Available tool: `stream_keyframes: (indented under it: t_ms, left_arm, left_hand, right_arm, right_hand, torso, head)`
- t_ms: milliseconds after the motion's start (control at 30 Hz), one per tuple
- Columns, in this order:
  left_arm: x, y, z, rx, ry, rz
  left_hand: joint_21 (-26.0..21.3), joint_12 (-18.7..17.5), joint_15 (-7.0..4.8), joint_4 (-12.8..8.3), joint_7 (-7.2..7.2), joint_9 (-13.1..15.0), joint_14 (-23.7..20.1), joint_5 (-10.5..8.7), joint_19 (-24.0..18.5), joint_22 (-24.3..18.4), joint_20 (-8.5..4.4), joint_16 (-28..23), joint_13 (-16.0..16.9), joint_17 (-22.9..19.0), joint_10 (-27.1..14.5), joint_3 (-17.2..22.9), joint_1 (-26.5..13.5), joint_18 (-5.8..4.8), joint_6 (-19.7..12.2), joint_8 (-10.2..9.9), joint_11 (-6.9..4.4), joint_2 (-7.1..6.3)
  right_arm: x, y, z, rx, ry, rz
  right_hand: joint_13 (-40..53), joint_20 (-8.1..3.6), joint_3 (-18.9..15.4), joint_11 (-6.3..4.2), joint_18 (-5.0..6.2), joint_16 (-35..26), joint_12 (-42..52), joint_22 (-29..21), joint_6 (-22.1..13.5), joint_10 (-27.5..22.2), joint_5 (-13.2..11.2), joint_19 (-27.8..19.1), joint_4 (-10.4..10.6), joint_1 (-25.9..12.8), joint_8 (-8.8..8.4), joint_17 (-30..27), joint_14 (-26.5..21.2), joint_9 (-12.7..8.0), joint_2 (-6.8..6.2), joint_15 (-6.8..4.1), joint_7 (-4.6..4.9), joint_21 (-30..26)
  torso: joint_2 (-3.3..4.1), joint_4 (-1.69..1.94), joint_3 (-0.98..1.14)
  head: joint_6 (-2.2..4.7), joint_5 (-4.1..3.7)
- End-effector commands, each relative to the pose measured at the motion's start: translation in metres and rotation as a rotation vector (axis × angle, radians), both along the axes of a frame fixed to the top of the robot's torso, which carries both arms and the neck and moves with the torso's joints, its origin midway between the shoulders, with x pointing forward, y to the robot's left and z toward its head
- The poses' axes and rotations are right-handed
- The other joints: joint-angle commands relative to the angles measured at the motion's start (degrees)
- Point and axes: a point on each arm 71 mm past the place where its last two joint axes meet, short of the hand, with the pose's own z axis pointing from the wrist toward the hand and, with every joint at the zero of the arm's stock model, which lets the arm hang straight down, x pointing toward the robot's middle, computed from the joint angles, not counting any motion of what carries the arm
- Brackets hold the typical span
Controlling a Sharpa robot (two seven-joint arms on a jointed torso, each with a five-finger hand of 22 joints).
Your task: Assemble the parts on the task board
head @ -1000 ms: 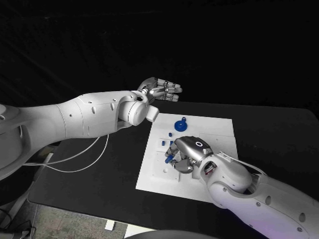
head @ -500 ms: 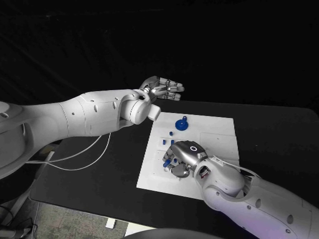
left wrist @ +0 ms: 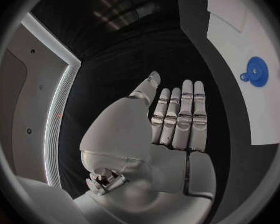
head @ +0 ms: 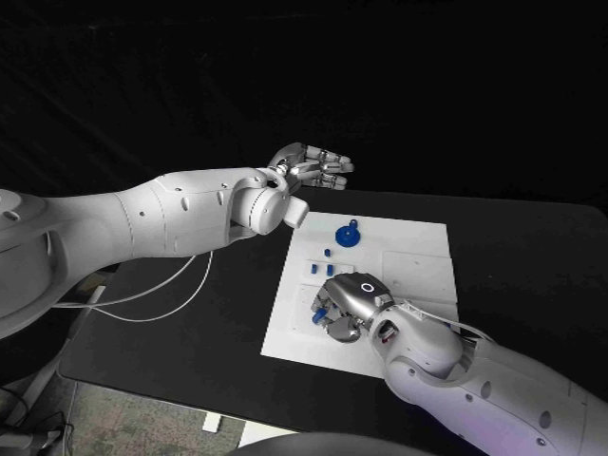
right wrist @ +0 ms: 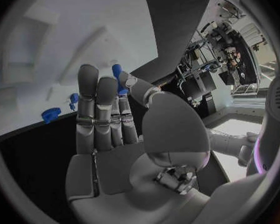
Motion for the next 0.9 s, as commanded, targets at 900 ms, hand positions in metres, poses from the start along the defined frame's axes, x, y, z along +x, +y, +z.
stream_keyframes:
  t_ms: [900]
  left_arm:
    - [-0.0001, -0.0024, 0.0011, -0.012, -0.001, -0.016]
  left_hand:
    - [0.16, 0.15, 0.04, 0.42, 0.1, -0.01, -0.55, -0.13, 0.12, -0.31, 0.09, -0.28, 0.03, 0.09, 0.08, -0.03, 0.33, 0.75, 0.08, -0.03, 0.01, 0.23]
  right_arm:
    - [0.0019, -0.0013, -0.0109, -0.058, -0.002, 0.007]
  right_hand:
    - [0.04, -0.44, 0.18, -0.34, 0.79, -0.36, 0.18, 0.26, 0.29, 0.86, 0.52, 0.8, -0.43, -0.12, 0.19, 0.09, -0.04, 0.08, 0.84, -0.55, -0.02, -0.42]
  torso:
    - [0.02, 0.0, 0.01]
  head:
    - [-0.32, -0.01]
